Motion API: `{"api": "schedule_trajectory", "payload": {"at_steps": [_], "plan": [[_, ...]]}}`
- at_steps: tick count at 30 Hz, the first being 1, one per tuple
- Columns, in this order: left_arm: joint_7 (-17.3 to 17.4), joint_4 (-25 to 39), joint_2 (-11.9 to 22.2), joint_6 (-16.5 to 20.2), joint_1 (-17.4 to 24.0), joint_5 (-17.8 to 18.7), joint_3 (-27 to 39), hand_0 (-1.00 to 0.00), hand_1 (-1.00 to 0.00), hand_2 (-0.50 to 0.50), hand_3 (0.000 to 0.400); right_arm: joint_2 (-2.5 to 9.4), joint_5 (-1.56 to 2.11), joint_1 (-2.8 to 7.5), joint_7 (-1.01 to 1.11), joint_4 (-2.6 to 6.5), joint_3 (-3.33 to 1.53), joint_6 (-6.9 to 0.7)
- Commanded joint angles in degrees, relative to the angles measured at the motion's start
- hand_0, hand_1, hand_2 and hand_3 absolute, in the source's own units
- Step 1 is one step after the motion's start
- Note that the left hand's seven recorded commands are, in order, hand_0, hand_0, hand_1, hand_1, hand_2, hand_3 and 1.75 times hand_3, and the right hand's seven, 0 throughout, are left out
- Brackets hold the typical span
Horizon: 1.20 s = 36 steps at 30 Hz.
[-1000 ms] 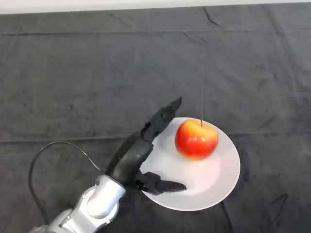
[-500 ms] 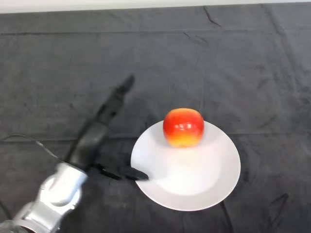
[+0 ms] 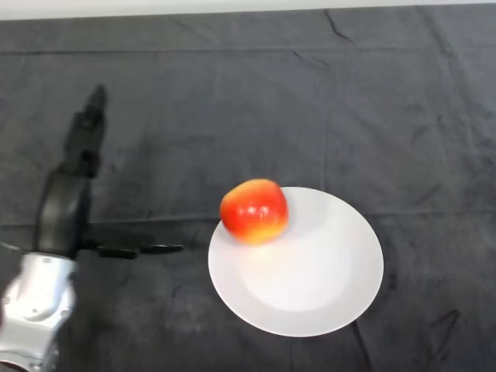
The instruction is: Move the apple to the plate
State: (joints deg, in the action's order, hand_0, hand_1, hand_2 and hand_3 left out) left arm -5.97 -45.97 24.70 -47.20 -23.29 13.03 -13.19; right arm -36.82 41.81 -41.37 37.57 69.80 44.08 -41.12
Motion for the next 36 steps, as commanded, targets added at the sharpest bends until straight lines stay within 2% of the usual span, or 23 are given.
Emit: {"api": "schedule_trajectory", "payload": {"at_steps": [1, 10, 23, 36], "plan": [[1.5, -2.2, 4.6, -2.1, 1.8, 2.5, 2.9, 0.00, 0.00, 0.00, 0.000, -1.03, 1.09, -0.42, -0.18, -0.78, 0.86, 0.22], [4.9, -8.0, 6.5, -3.6, 1.8, 8.1, 10.5, 0.00, 0.00, 0.00, 0.000, -1.08, 1.09, -0.46, -0.14, -0.68, 0.86, 0.20], [7.9, -14.2, 6.9, -4.5, 0.7, 12.0, 18.2, 0.00, 0.00, 0.00, 0.000, -1.17, 1.08, -0.54, -0.06, -0.48, 0.86, 0.18], [13.7, -18.1, 10.7, -4.2, 2.1, 17.2, 26.6, 0.00, 0.00, 0.00, 0.000, -1.26, 1.05, -0.62, 0.03, -0.28, 0.86, 0.17]]}}
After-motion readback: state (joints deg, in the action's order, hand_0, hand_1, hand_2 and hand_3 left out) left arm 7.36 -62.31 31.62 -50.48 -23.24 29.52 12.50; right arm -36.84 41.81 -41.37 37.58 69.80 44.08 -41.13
